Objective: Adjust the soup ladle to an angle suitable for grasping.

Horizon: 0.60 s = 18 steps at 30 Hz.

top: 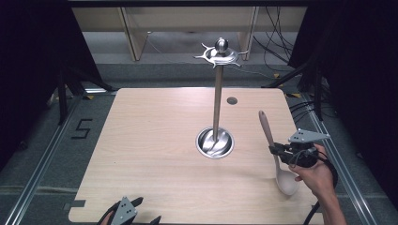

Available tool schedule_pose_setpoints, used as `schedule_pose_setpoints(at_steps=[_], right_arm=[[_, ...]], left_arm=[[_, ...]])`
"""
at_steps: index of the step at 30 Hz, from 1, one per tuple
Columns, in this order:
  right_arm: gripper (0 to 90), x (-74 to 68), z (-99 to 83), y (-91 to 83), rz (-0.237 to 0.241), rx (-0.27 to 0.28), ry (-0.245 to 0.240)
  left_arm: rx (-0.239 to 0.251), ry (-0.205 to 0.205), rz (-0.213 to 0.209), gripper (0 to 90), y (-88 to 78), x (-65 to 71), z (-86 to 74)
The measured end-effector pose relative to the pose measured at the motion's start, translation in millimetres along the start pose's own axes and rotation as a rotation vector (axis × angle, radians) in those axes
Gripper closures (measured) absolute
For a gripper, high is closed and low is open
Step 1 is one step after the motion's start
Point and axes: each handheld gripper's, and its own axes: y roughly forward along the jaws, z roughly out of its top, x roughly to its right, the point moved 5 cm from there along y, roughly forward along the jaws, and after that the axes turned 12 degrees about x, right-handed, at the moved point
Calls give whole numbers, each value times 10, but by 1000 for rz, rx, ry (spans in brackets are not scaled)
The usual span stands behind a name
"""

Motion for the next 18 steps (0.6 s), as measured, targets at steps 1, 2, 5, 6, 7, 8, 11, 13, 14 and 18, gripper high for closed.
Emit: schedule_pose_setpoints(at_steps=[1, 2, 5, 6, 7, 8, 11, 13, 14, 18], right_arm=[[776, -1, 6, -12, 2, -1, 13], [776, 4, 19, -22, 6, 12, 15], [777, 29, 54, -31, 8, 53, 30], [777, 45, 63, -30, 8, 62, 27], [777, 45, 63, -30, 8, 62, 27], [777, 52, 76, -30, 12, 74, 34], [777, 56, 110, -33, 10, 106, 40], [777, 66, 120, -21, 8, 125, 31], [777, 63, 142, -37, 12, 126, 34], [777, 58, 213, -26, 19, 180, 28]], left_arm=[[12, -10, -4, 150, 17, 10, 1], [9, -10, -3, 151, 15, 8, 1], [11, -13, 2, 151, 12, 0, -3], [-4, 10, 8, 151, 4, -26, -9], [-4, 10, 8, 151, 4, -26, -9], [8, -11, 5, 151, 8, -10, -5], [15, -17, 5, 150, 16, -3, -3], [4, -5, 2, 151, 11, -8, -6], [12, -15, 4, 151, 16, 1, -5], [5, -14, 2, 151, 12, -7, -10]])
